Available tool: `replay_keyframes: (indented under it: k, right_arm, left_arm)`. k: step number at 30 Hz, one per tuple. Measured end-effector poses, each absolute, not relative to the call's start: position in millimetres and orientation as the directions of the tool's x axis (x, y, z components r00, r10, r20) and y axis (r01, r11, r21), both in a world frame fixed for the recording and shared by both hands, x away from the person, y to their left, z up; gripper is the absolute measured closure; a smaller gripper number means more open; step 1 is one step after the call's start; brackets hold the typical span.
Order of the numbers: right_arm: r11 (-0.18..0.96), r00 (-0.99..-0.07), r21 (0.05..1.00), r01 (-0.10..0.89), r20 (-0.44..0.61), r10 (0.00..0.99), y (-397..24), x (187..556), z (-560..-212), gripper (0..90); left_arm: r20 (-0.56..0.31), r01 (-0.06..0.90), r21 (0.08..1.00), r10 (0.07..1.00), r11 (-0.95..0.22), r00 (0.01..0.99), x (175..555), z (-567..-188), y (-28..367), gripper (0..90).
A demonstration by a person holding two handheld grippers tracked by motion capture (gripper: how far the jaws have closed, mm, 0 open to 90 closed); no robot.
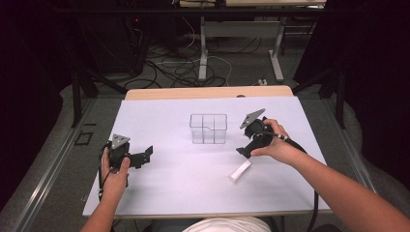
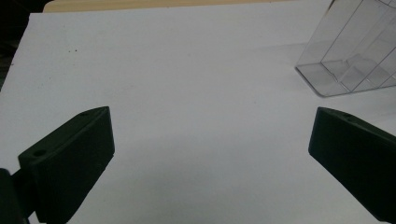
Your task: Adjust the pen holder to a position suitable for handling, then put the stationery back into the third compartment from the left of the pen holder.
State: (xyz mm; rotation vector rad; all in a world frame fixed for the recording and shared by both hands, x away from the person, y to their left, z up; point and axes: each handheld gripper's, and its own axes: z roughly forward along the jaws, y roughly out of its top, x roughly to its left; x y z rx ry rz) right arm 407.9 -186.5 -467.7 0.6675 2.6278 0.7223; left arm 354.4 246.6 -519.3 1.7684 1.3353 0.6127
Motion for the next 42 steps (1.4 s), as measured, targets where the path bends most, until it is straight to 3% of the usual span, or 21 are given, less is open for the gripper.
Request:
replay_keyframes:
  k: [2, 4, 9, 11, 15, 17, 20, 24, 26, 27, 30, 32, 34, 36, 37, 42]
  right_arm:
    - [0.781, -0.843, 0.531, 0.328, -0.209, 0.496, -186, 407, -469, 0.4]
    - [0.848, -0.857, 0.477, 0.233, -0.311, 0.41, -184, 403, -469, 2.6]
    - [0.913, -0.883, 0.397, 0.092, -0.391, 0.259, -180, 396, -468, 15.1]
    - [0.926, -0.886, 0.374, 0.055, -0.41, 0.218, -180, 395, -469, 15.1]
    - [0.958, -0.898, 0.274, -0.089, -0.438, 0.042, -177, 392, -472, 23.7]
    - [0.959, -0.903, 0.27, -0.091, -0.427, 0.035, -177, 391, -474, 25.5]
    - [0.962, -0.911, 0.242, -0.129, -0.413, -0.018, -178, 391, -477, 37.0]
    - [0.948, -0.911, 0.248, -0.198, -0.405, -0.085, -177, 393, -481, 40.6]
    - [0.963, -0.919, 0.186, -0.194, -0.377, -0.112, -177, 393, -478, 42.2]
    - [0.947, -0.907, 0.237, -0.217, -0.409, -0.106, -177, 393, -483, 42.7]
    - [0.943, -0.9, 0.212, -0.257, -0.409, -0.153, -176, 393, -481, 44.8]
    - [0.925, -0.891, 0.283, -0.254, -0.441, -0.11, -176, 391, -488, 44.8]
    - [0.94, -0.899, 0.189, -0.284, -0.393, -0.192, -173, 392, -481, 44.6]
    - [0.907, -0.872, 0.268, -0.326, -0.456, -0.179, -173, 391, -491, 44.0]
    - [0.916, -0.881, 0.214, -0.339, -0.414, -0.23, -171, 392, -487, 43.5]
    - [0.912, -0.879, 0.181, -0.369, -0.387, -0.279, -169, 388, -491, 42.7]
  left_arm:
    - [-0.09, 0.544, 0.833, 0.942, -0.106, 0.322, 354, -519, 246, 0.3]
    - [-0.087, 0.545, 0.831, 0.942, -0.111, 0.324, 354, -519, 246, 0.3]
    - [-0.091, 0.542, 0.834, 0.943, -0.104, 0.321, 354, -519, 246, 0.2]
    - [-0.088, 0.543, 0.833, 0.943, -0.107, 0.321, 354, -519, 246, 0.3]
    - [-0.089, 0.541, 0.834, 0.943, -0.105, 0.32, 354, -520, 245, 0.3]
    - [-0.088, 0.542, 0.833, 0.944, -0.106, 0.319, 354, -520, 245, 0.3]
    - [-0.085, 0.545, 0.831, 0.943, -0.111, 0.321, 354, -520, 245, 0.3]
    - [-0.077, 0.544, 0.831, 0.942, -0.121, 0.327, 355, -521, 244, 0.3]
    - [-0.077, 0.544, 0.83, 0.942, -0.121, 0.327, 355, -521, 244, 0.3]
    - [-0.078, 0.547, 0.828, 0.942, -0.122, 0.328, 355, -521, 244, 0.3]
    - [-0.078, 0.544, 0.83, 0.942, -0.12, 0.327, 355, -521, 244, 0.3]
    - [-0.076, 0.545, 0.829, 0.941, -0.123, 0.328, 354, -521, 243, 0.3]
    - [-0.079, 0.542, 0.832, 0.942, -0.119, 0.327, 354, -521, 243, 0.3]
    - [-0.08, 0.538, 0.834, 0.94, -0.119, 0.332, 354, -520, 242, 0.3]
    - [-0.084, 0.536, 0.836, 0.94, -0.114, 0.331, 354, -520, 242, 0.3]
    - [-0.08, 0.541, 0.833, 0.94, -0.119, 0.33, 354, -520, 243, 0.3]
